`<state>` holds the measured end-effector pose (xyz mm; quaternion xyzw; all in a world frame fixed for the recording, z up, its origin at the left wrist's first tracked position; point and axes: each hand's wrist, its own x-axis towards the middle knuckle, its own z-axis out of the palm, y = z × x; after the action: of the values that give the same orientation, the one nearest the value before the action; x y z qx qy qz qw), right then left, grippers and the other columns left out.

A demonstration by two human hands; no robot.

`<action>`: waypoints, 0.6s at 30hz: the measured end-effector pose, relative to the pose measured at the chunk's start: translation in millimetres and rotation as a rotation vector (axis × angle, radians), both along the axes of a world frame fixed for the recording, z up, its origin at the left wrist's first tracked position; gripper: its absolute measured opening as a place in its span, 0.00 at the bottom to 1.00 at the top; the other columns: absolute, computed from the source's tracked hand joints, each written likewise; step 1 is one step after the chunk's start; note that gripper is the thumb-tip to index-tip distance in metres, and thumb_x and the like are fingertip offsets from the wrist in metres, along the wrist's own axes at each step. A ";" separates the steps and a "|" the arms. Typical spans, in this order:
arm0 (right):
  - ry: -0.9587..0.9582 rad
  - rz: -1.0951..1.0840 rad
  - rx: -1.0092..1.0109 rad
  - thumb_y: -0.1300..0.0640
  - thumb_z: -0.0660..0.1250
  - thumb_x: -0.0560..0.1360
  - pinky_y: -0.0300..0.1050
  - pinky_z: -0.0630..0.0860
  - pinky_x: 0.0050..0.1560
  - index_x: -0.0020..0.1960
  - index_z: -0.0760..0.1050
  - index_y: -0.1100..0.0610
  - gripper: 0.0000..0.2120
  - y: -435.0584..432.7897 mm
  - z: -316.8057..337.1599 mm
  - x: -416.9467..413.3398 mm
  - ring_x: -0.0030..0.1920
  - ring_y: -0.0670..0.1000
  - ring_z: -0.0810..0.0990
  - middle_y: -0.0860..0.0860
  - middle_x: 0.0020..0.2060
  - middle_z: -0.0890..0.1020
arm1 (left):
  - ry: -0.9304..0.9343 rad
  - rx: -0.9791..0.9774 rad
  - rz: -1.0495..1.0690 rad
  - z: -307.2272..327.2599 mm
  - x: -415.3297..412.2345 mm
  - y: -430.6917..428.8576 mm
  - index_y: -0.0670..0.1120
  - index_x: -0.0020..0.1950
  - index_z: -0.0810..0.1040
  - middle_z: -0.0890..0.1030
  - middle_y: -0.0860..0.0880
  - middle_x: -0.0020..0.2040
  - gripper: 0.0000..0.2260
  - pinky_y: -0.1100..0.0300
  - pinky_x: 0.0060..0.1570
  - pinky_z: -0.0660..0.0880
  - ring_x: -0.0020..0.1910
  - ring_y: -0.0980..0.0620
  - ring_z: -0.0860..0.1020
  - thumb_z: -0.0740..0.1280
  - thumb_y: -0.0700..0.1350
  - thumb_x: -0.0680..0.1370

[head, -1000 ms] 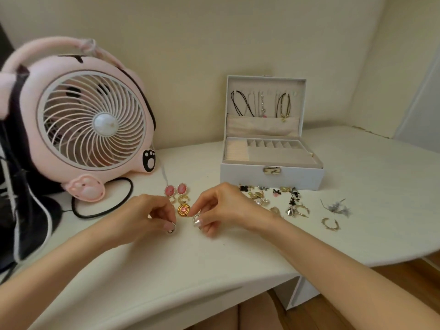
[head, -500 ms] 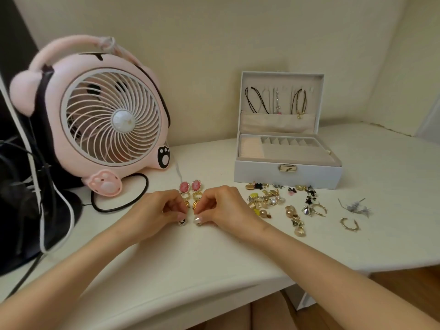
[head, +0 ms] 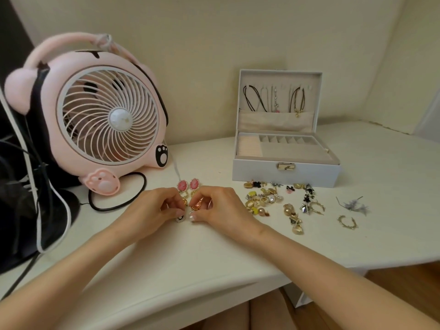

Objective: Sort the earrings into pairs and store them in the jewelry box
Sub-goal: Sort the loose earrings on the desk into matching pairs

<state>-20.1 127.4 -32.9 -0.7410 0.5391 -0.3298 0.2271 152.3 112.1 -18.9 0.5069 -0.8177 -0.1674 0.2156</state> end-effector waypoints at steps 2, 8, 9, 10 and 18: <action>-0.020 0.020 -0.006 0.57 0.74 0.67 0.41 0.71 0.43 0.47 0.80 0.53 0.09 2.0 0.7 -3.8 0.34 0.41 0.71 0.48 0.35 0.79 | 0.012 -0.006 0.012 0.4 -0.6 0.2 0.50 0.41 0.78 0.79 0.53 0.36 0.04 0.70 0.35 0.67 0.34 0.59 0.72 0.70 0.42 0.73; 0.039 0.001 -0.100 0.54 0.73 0.70 0.39 0.69 0.42 0.44 0.80 0.50 0.04 5.9 9.9 -37.1 0.32 0.37 0.71 0.42 0.32 0.75 | 0.055 -0.079 0.022 6.9 -11.3 2.8 0.49 0.42 0.78 0.77 0.54 0.35 0.03 0.69 0.34 0.66 0.33 0.56 0.71 0.71 0.43 0.73; 0.062 -0.021 -0.119 0.54 0.73 0.70 0.39 0.68 0.41 0.44 0.80 0.49 0.04 5.0 12.5 -46.7 0.33 0.37 0.71 0.41 0.33 0.76 | 0.058 -0.081 0.007 8.7 -15.2 3.0 0.49 0.41 0.77 0.77 0.54 0.35 0.03 0.68 0.35 0.66 0.33 0.55 0.71 0.70 0.43 0.73; 0.093 -0.047 -0.135 0.55 0.72 0.70 0.39 0.68 0.42 0.44 0.80 0.49 0.03 4.1 15.0 -56.9 0.33 0.37 0.71 0.42 0.34 0.76 | 0.060 -0.082 -0.009 10.3 -19.4 2.7 0.49 0.41 0.77 0.77 0.54 0.35 0.03 0.69 0.35 0.67 0.34 0.56 0.71 0.70 0.43 0.73; 0.448 -0.130 -0.018 0.58 0.73 0.70 0.38 0.64 0.40 0.45 0.82 0.46 0.08 2.9 36.2 -121.1 0.37 0.38 0.69 0.40 0.40 0.76 | -0.013 -0.050 -0.130 10.4 -65.5 -2.6 0.53 0.41 0.76 0.78 0.54 0.41 0.03 0.59 0.44 0.70 0.38 0.55 0.73 0.69 0.46 0.74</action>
<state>-141.3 130.2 3.2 -0.7614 0.6196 -0.1759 0.0733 86.8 109.5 -8.5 0.4483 -0.8541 -0.1575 0.2115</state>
